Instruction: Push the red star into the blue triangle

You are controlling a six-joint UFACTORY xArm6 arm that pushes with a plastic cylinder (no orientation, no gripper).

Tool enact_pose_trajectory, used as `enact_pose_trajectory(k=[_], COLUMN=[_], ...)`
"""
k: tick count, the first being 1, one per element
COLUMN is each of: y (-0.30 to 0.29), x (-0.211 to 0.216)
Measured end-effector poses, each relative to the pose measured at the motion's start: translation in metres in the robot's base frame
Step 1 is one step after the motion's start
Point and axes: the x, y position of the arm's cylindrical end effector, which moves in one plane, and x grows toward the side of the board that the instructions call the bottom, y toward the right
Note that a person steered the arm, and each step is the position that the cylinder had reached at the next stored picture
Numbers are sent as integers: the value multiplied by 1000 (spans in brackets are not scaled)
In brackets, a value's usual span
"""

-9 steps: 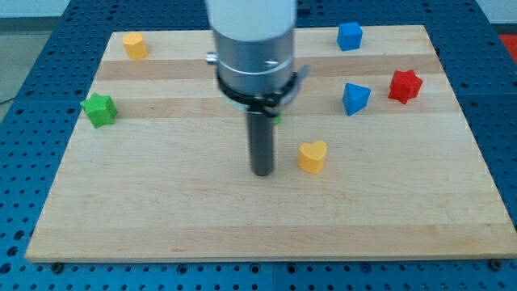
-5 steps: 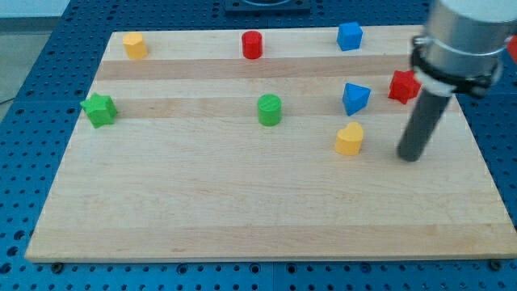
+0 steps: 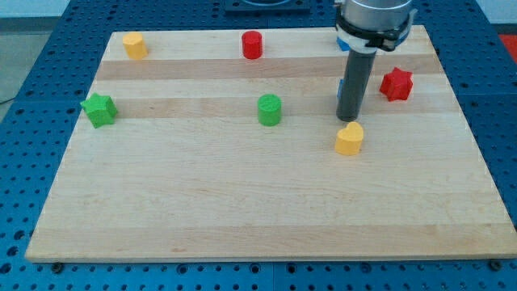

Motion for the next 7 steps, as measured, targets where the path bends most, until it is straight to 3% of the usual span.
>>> enact_pose_trajectory(k=[2,3,4,5,6,7], y=[138,168,124,25,-7,75], x=[-8,-48,-57,-44,-41,-41])
